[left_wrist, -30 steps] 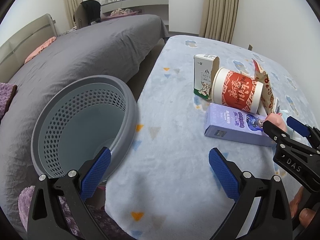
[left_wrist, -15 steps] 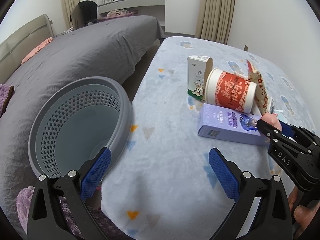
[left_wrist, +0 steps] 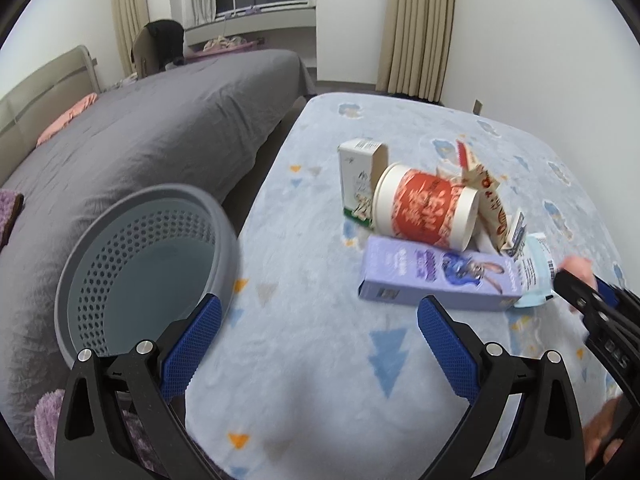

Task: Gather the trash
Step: 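Reach the right tool to the pink pig toy and close on it, then grasp the red-and-white paper cup with the left tool while right holds pig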

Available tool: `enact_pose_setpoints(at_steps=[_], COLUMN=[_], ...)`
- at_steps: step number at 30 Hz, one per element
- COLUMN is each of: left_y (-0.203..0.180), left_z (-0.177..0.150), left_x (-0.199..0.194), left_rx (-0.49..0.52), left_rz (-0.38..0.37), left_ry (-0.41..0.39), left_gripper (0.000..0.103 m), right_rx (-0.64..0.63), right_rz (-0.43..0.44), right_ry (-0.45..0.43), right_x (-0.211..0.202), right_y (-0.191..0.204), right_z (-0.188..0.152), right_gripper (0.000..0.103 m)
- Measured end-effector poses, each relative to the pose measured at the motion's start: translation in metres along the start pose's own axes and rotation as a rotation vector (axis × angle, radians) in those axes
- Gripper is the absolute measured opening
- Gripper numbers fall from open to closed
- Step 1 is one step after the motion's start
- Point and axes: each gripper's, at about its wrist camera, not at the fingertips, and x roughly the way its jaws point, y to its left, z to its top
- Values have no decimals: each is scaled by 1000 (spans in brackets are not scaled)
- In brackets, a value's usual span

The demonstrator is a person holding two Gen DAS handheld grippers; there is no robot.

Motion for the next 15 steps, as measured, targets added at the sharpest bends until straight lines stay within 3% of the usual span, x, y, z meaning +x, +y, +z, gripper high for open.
enact_pose_setpoints(at_steps=[7,15], left_y=[-28,-49], left_z=[1,-3], left_x=[4,18], left_rx=[55,78], left_rz=[-25,-37], left_ry=[-6,27], left_gripper=[96,96], right_rx=[71,95], right_rz=[-33,-6], right_ry=[-11,-6], right_x=[-20,-20], right_y=[-38,-51], right_z=[-14,-21], right_gripper=[36,36])
